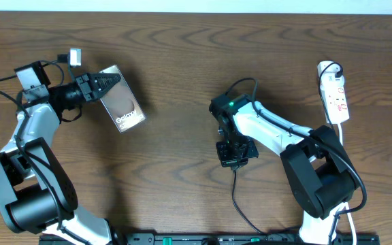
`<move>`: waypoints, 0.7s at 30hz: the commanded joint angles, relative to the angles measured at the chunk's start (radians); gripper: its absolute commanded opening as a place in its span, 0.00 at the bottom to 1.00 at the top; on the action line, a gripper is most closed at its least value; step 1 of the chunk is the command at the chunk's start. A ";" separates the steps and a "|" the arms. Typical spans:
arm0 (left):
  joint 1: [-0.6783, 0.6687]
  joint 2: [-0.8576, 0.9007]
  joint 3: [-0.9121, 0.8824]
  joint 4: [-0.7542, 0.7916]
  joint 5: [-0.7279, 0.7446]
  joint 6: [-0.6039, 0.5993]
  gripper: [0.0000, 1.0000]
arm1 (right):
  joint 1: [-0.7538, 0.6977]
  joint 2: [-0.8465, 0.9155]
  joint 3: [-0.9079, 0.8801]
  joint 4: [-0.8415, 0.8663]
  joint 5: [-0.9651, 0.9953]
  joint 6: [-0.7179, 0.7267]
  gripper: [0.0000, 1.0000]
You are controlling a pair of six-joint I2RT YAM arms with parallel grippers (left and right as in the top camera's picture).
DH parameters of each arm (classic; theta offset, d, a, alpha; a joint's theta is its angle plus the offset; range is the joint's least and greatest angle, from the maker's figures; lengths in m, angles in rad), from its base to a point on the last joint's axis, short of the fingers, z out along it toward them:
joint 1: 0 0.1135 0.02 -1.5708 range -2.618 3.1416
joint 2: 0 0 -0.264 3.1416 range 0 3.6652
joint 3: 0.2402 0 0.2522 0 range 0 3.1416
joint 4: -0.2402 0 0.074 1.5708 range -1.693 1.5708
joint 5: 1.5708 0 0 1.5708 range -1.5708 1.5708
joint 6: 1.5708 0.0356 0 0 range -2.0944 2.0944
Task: Plug charger to phone and switch on socket
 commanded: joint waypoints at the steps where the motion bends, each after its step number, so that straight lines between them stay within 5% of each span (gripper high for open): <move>1: 0.000 -0.006 0.011 -0.002 0.043 -0.006 0.07 | 0.010 0.009 -0.019 0.000 0.008 0.013 0.01; 17: 0.000 -0.006 0.011 -0.002 0.043 -0.006 0.07 | 0.009 0.009 -0.071 0.077 -0.008 0.023 0.01; 21: 0.000 -0.006 0.011 -0.001 0.043 -0.006 0.07 | -0.001 0.009 -0.045 0.163 -0.135 -0.072 0.01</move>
